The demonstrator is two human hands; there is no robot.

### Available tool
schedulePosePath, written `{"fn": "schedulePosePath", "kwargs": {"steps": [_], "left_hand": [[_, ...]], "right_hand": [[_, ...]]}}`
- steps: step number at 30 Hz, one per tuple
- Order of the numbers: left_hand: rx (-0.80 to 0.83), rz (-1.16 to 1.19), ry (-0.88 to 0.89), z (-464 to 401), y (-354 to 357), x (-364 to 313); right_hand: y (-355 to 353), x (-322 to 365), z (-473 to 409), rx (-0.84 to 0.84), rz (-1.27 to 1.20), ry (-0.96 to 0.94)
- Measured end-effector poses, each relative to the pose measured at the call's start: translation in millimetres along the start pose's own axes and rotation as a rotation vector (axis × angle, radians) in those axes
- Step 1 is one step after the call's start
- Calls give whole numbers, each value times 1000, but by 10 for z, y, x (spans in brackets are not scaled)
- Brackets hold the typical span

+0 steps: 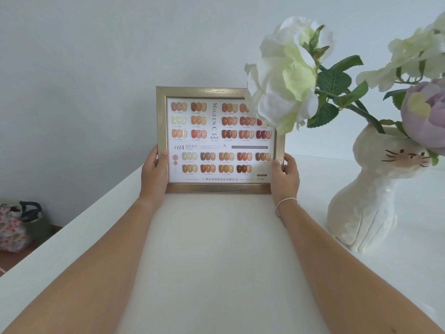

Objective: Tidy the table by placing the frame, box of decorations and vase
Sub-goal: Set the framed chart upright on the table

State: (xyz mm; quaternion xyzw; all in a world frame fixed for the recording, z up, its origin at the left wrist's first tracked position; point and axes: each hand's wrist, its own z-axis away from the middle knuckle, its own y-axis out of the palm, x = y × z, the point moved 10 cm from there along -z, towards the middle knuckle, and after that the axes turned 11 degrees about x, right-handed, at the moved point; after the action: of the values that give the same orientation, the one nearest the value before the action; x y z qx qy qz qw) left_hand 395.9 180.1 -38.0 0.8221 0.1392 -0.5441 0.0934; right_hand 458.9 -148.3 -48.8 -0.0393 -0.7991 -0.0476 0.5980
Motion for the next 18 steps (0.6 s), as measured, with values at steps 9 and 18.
{"fn": "schedulePosePath", "kwargs": {"steps": [9,18], "left_hand": [[3,-10,11,-38,-17,41],[-6,-30,-2,-36,-26,54]], "right_hand": [[33,-13,-37,7,54,-4],[33,-42,-57,20,68,3]]}}
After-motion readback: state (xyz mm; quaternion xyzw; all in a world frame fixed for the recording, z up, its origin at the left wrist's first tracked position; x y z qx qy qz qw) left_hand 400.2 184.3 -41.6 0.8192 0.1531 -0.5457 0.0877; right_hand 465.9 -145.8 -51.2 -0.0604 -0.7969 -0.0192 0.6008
